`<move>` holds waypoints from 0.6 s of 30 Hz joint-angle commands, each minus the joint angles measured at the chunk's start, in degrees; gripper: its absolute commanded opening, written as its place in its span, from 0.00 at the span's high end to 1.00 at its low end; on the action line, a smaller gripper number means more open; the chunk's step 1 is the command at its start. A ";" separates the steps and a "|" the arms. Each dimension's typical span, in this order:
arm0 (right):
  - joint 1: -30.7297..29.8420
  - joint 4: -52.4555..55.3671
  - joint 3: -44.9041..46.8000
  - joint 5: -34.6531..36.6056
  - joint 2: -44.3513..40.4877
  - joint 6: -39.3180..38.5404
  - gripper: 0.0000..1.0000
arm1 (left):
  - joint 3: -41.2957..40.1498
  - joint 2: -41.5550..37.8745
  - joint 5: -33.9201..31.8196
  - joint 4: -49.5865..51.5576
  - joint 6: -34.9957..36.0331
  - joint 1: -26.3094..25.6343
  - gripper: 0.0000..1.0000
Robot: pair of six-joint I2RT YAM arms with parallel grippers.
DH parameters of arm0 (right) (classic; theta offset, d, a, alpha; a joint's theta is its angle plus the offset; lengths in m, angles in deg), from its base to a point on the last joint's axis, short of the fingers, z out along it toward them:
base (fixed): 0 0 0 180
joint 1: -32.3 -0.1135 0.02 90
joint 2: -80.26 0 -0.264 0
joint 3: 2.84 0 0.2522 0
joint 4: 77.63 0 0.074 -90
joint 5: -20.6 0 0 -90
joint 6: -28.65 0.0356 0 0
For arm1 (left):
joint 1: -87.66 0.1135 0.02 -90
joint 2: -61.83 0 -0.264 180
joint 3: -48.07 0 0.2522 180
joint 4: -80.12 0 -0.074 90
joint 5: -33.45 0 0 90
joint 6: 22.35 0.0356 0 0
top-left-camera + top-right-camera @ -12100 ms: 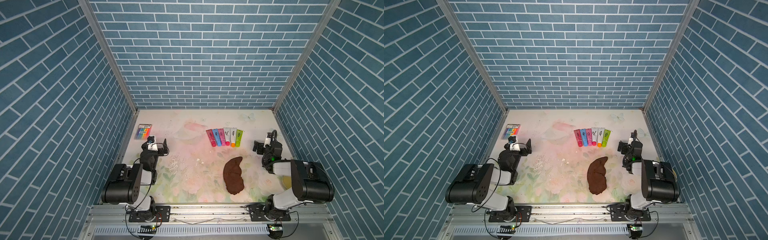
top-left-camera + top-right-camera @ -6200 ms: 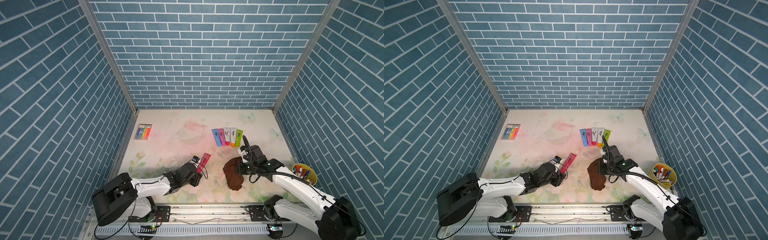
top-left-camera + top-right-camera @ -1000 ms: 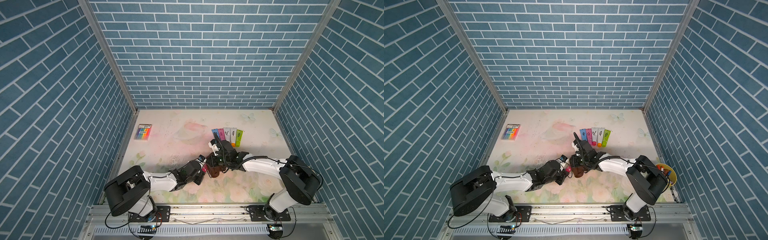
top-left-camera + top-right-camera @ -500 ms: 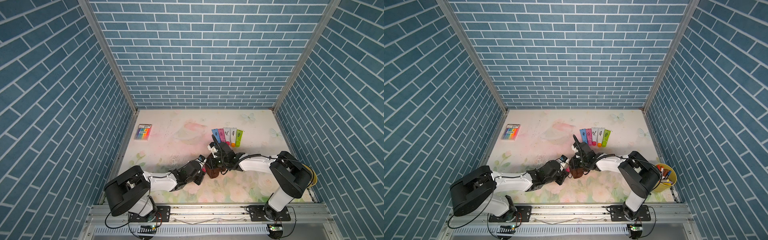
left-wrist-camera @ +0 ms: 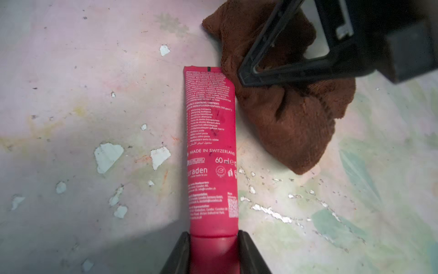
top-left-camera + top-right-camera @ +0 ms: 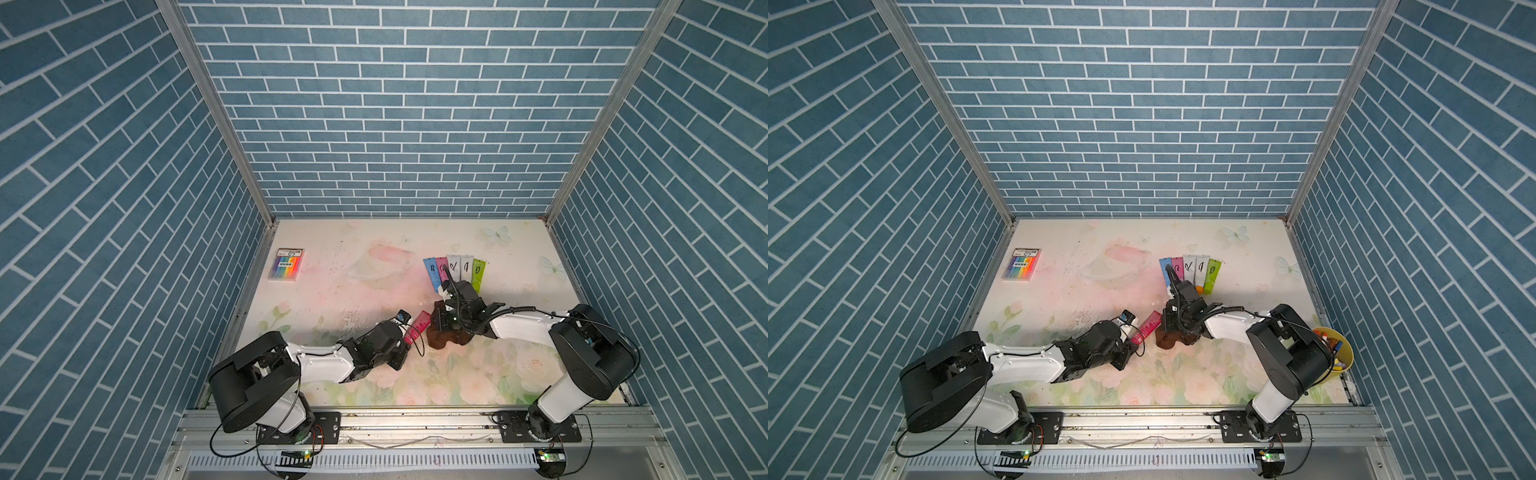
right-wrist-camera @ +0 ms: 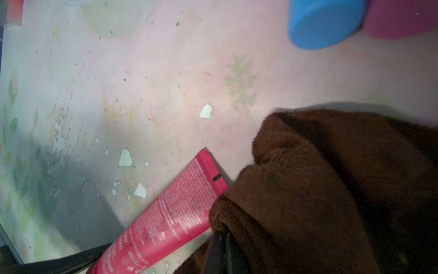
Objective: Wipe the surface of the toothpaste tube
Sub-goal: Wipe the dirt from the toothpaste tube.
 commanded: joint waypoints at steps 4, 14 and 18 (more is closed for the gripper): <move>-6.76 1.68 -1.44 -4.42 -5.75 -1.64 1.00 | 0.41 0.12 0.45 0.25 0.72 -0.34 0.87; -6.63 0.76 -2.21 -1.86 0.03 -2.83 1.00 | 0.24 -0.13 0.67 -0.08 0.70 -0.86 0.88; -4.44 0.44 -2.66 -1.68 0.87 -2.93 1.00 | 0.40 0.13 0.71 -0.02 0.81 -1.24 0.88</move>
